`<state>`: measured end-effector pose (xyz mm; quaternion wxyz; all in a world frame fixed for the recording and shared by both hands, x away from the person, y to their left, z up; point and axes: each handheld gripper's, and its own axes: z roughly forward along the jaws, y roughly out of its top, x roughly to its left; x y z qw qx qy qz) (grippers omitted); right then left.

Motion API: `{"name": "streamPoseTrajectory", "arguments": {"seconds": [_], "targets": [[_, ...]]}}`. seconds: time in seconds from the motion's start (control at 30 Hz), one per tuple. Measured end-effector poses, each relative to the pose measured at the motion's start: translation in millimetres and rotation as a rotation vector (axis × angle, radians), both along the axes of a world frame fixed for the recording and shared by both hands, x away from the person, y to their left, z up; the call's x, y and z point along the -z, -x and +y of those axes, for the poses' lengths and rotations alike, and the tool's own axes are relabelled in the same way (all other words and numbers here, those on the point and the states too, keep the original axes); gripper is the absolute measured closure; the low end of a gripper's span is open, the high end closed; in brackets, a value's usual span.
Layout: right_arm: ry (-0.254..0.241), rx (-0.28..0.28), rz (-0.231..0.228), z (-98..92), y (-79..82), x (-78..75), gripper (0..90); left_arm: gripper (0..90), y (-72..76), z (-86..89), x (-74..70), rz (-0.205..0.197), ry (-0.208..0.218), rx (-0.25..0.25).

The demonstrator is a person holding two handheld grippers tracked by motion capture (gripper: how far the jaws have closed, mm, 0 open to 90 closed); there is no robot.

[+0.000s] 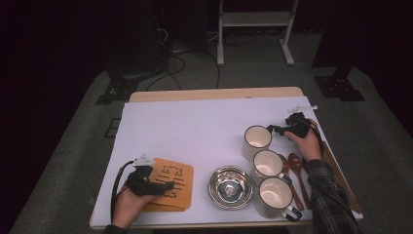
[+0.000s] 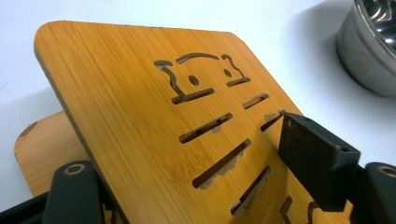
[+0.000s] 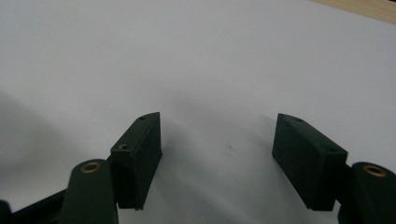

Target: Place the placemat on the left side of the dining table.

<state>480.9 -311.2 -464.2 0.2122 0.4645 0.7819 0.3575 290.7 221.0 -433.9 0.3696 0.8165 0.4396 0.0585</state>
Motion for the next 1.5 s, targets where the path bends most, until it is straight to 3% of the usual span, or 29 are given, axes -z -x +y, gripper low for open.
{"name": "streamPoseTrajectory", "arguments": {"seconds": [0.23, 0.3, 0.63, 0.97, 1.5], "targets": [[0.005, 0.0, -0.002, 0.3, 0.2, 0.1, 30.9, 30.2, -2.0, 3.0, -3.7, 0.005, 0.032, -0.01], [0.004, 0.001, 0.0, 0.4, 0.3, 0.1, 31.0, 36.9, -2.3, 5.8, -6.8, -0.001, 0.052, -0.01], [0.004, 0.002, -0.001, 0.5, 0.4, 0.1, 31.0, 47.9, -4.3, 9.9, -13.1, 0.007, 0.09, -0.005], [0.005, 0.002, -0.002, 0.6, 0.5, 0.1, 31.0, 55.8, -7.1, 11.9, -19.6, 0.048, 0.133, 0.004], [0.005, 0.002, -0.001, 0.6, 0.4, 0.2, 31.0, 72.2, -8.9, 3.8, -35.4, 0.049, 0.202, 0.09]]}}
